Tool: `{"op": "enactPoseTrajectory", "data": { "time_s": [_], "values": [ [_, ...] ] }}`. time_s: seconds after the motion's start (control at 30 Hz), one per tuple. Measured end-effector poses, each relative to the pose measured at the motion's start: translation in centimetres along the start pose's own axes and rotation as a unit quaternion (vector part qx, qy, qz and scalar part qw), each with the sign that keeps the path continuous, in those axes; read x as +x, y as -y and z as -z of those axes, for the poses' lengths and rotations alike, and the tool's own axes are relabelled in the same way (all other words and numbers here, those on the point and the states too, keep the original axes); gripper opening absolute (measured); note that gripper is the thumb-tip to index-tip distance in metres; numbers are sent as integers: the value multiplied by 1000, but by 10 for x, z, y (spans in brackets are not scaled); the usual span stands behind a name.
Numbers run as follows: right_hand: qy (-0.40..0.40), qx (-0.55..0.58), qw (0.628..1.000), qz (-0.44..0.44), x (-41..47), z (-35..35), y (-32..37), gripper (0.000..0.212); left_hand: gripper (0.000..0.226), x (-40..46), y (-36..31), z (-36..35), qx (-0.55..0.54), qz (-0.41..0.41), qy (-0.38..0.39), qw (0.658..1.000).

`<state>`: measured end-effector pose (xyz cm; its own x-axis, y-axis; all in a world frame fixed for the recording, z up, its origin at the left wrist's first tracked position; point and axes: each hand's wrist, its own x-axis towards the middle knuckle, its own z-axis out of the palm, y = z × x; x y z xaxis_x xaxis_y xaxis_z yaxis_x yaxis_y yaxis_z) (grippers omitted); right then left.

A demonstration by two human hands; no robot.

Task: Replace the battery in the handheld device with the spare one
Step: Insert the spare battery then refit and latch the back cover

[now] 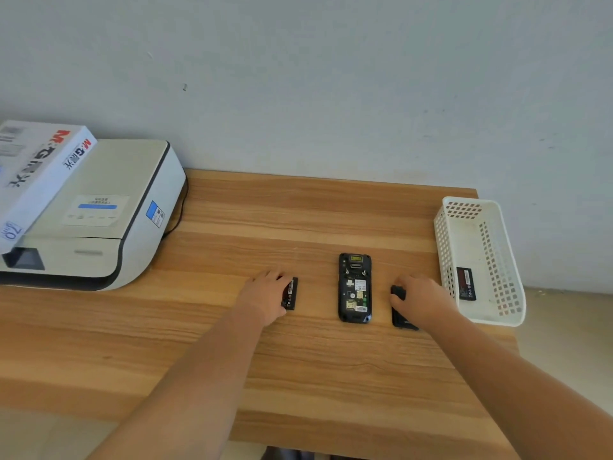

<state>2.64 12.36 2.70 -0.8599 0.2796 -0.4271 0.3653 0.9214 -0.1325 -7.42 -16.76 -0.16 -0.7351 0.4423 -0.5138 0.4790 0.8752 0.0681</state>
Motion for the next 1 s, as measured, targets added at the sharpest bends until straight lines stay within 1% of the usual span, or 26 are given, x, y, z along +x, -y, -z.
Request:
{"op": "enactPoseTrajectory", "data": {
  "time_s": [0.07,0.23,0.57,0.7,0.83,1.0],
  "values": [
    [-3,8,1000,-2,-1,-1,0,38,78,-1,-1,-6,10,8,4,1000],
    [-9,19,1000,6,-2,-3,1,39,72,1,-2,-11,13,14,-29,999],
    [-8,33,999,-2,-4,-6,0,43,72,1,1,-10,30,-6,-28,999],
    [-10,44,999,0,-5,-4,-1,43,68,0,1,-2,28,-15,-22,999],
    [-7,53,999,-7,-8,-1,-5,45,66,2,-10,18,-9,-33,-29,999],
    [-12,68,998,-13,-9,5,-10,41,68,9,-42,40,-82,-86,-50,992]
  ]
}}
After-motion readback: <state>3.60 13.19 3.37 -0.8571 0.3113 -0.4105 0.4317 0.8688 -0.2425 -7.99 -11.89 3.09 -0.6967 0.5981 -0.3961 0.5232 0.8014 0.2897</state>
